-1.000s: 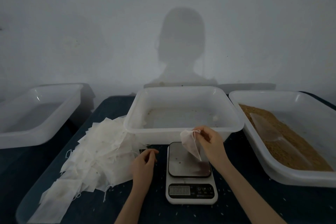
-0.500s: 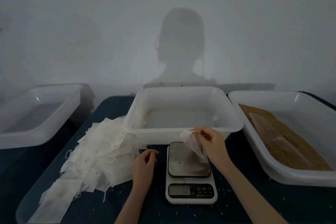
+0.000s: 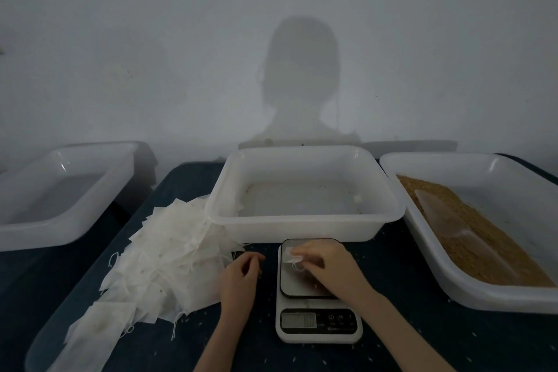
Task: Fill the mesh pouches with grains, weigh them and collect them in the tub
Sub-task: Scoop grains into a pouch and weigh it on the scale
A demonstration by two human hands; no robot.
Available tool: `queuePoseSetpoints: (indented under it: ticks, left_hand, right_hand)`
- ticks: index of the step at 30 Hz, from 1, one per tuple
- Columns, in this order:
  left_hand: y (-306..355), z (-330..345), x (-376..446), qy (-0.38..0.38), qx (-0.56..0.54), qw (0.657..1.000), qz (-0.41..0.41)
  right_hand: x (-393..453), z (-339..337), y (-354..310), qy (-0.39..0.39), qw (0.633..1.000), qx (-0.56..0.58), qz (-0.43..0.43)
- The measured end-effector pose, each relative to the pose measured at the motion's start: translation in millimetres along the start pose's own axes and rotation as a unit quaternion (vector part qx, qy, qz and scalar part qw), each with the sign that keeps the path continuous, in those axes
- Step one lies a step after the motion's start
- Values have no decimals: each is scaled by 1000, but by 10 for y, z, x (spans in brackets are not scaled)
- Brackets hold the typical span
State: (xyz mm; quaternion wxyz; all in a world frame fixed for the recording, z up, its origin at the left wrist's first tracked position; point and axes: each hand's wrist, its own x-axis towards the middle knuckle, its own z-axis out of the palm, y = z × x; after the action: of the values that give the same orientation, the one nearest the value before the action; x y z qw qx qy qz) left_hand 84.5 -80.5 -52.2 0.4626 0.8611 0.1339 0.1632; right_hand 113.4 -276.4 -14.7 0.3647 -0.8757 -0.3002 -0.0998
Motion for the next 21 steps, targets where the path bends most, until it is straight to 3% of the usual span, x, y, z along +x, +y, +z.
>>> queuePoseSetpoints:
  ticks: [4,7,10,16,21]
  left_hand:
    - [0,3,-2,-2,-1,1000,-2]
    - [1,5,-3,-6,-7,1000,-2]
    - [-6,8,-2,-6,-11,1000,-2]
    - [-8,6,-9,-2,-15,1000,-4]
    - [-13,19,-4,-1,-15,1000,-5]
  right_hand:
    - [-67,-57,78,45,996,71,25]
    - [-176,-132,196,148,983,103,27]
    - [-287,-159,372,240,953,150,107]
    - [-314,-171,646,293,885,258,253]
    - [-326,-133,707,284,889,246,263]
